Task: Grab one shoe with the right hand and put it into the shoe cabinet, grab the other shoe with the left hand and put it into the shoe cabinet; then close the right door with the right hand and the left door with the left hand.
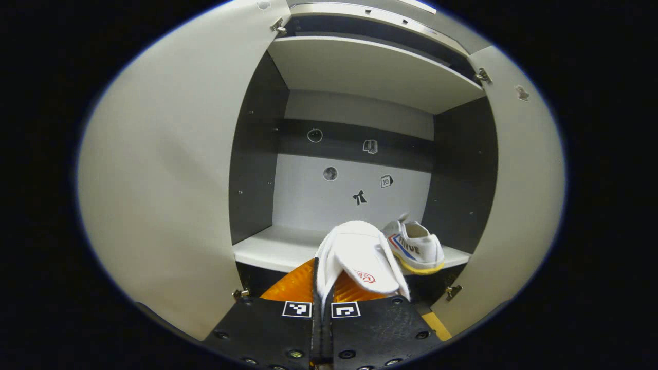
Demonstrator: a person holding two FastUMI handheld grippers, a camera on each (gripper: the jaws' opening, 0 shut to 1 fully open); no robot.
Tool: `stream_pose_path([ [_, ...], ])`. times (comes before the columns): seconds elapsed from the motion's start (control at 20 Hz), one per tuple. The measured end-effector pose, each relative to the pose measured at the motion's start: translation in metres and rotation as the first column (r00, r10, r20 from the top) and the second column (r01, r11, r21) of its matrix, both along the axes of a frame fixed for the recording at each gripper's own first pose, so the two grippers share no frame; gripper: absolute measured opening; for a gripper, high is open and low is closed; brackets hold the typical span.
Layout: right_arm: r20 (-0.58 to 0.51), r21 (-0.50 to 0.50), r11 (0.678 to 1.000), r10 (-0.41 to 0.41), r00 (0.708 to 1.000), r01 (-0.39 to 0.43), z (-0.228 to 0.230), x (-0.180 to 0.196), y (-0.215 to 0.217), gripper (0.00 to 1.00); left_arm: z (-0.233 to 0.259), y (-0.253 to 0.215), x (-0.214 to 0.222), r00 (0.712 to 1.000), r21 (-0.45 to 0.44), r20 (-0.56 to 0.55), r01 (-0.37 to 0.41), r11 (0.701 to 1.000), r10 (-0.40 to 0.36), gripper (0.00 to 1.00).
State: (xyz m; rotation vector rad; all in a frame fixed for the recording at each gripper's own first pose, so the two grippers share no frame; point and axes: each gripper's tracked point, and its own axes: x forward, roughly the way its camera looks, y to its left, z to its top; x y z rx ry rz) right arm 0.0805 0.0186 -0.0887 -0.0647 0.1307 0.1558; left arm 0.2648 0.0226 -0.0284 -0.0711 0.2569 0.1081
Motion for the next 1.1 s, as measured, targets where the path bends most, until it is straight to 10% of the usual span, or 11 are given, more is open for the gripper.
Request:
stream_pose_path([
  [0.8, -0.018, 0.067, 0.992, -0.109, 0.994, 0.110, -0.004, 0.001, -0.038, 1.00, -0.036, 0.025, 0.089, 0.937, 0.056, -0.341, -0.053, 0.997, 0.069, 0.03],
  [1.05, -0.026, 0.075, 0.991, -0.110, 0.994, 0.112, -0.007, 0.002, -0.041, 1.00, -0.034, 0.018, 0.085, 0.939, 0.003, -0.343, -0.005, 1.000, 0.006, 0.29],
  [1.1, -0.026, 0.077, 0.991, -0.107, 0.994, 0.109, -0.007, 0.001, -0.040, 1.00, -0.032, 0.018, 0.083, 0.942, 0.010, -0.335, 0.003, 1.000, 0.000, 0.47],
])
